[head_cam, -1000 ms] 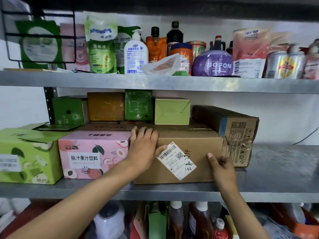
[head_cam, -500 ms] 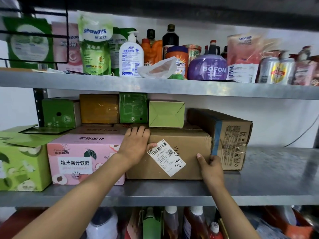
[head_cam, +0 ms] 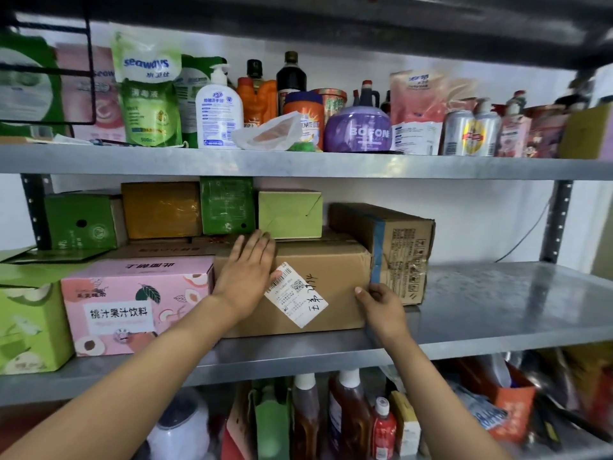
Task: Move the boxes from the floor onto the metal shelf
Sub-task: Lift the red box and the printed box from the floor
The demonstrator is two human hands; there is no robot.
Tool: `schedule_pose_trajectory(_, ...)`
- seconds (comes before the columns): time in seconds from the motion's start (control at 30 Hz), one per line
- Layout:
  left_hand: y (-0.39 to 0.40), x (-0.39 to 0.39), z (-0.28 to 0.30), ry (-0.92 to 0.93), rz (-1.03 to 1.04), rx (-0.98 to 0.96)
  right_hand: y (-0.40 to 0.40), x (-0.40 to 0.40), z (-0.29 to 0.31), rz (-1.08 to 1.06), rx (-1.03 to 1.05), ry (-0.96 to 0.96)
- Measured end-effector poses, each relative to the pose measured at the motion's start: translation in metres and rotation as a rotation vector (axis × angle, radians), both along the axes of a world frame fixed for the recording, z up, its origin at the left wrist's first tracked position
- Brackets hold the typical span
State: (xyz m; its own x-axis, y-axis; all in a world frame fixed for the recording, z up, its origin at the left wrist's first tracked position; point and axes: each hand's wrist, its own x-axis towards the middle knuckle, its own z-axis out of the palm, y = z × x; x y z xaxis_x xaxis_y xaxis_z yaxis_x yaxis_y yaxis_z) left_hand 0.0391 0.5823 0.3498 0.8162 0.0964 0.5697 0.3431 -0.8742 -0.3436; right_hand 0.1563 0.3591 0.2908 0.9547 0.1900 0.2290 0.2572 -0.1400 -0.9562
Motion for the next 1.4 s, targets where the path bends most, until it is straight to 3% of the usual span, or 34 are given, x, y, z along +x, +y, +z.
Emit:
schedule_pose_trajectory(0.23,-0.070,0.022,-0.027,-0.060,-0.286,0.153,-0.065,-0.023,-0.009,-0.093,-0.563,-0.453)
schedule_pose_trajectory(0.4,-0.143,0.045,-0.052,-0.038,-0.437,0.114,-0.146,-0.036,-0.029,-0.192,-0.840,-0.545)
schedule_pose_trajectory(0.73,-0.343,0.092,-0.116,0.007,-0.901,0.021,-0.348,-0.111,-0.077,-0.528,-1.028,-0.336)
schedule_pose_trajectory(0.93,-0.476,0.074,-0.157,0.070,-1.161,-0.043,-0.439,-0.181,-0.098,-0.761,-1.063,-0.193)
schedule_pose_trajectory(1.13,-0.561,0.046,-0.206,0.168,-1.233,-0.050,-0.494,-0.213,-0.146,-0.873,-1.068,-0.056)
schedule_pose_trajectory(1.4,-0.624,0.034,-0.355,0.572,-1.187,-0.140,-0.544,-0.215,-0.299,-0.835,-0.964,0.261)
